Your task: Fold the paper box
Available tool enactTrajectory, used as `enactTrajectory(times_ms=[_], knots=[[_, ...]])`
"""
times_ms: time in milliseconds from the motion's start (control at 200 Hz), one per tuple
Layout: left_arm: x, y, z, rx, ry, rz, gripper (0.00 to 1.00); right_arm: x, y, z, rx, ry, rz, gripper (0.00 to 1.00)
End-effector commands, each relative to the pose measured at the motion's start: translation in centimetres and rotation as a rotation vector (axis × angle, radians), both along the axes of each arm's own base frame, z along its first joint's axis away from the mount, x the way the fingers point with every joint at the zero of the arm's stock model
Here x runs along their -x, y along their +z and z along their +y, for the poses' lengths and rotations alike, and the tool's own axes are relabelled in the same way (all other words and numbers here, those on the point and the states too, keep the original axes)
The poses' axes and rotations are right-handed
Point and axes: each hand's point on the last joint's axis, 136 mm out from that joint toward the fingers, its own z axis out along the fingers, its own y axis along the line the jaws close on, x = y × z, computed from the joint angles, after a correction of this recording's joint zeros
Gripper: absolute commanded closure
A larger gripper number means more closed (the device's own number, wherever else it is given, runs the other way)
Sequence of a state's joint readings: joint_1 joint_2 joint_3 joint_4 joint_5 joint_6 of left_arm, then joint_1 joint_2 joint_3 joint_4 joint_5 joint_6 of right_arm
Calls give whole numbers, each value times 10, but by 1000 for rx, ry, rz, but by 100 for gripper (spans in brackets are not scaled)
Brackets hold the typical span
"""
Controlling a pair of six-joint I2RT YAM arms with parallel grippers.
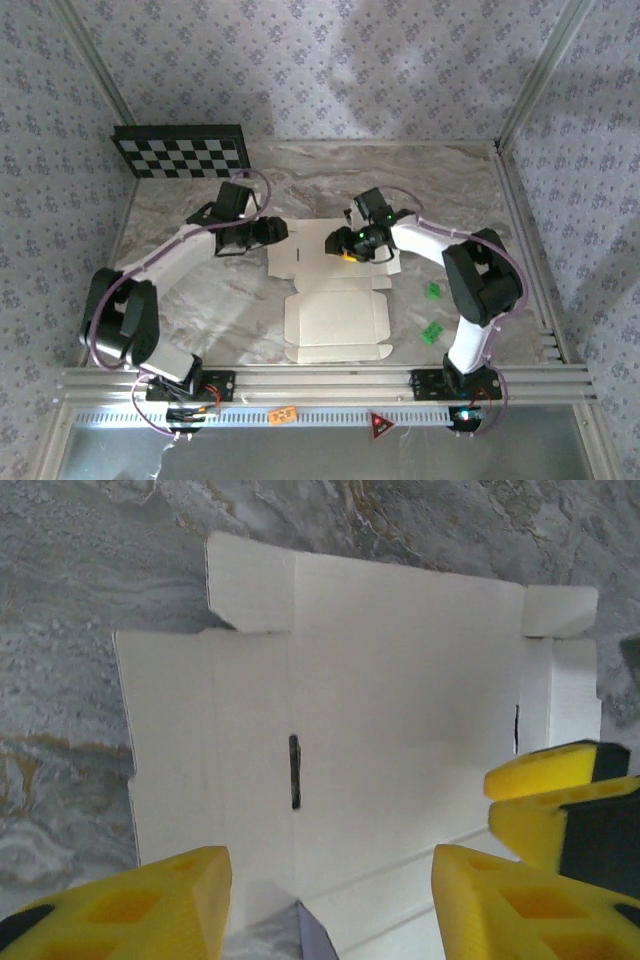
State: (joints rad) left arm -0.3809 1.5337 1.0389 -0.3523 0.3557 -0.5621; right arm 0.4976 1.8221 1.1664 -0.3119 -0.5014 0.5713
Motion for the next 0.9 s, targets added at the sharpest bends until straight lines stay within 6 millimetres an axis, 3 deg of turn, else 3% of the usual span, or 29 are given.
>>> enactTrajectory(times_ms=[0,180,405,645,745,895], knots=[[-17,3,-5,15,-49,5,42,-23,6,6,-24,17,6,45],[-54,2,-6,27,-29,16,39,-64,3,20,-70,7,19,54],[-75,-13,-10,3,-40,56,37,-88,-17,29,-97,-2,61,58],[-83,-33,-10,-17,-48,103,35,-84,-66,18,-65,-38,146,62],[-83,-37,-17,3,-76,132,32,-80,-74,16,-75,-48,148,62],[-89,-47,-10,-49,-53,147,31,-76,-79,14,-71,-50,160,62]])
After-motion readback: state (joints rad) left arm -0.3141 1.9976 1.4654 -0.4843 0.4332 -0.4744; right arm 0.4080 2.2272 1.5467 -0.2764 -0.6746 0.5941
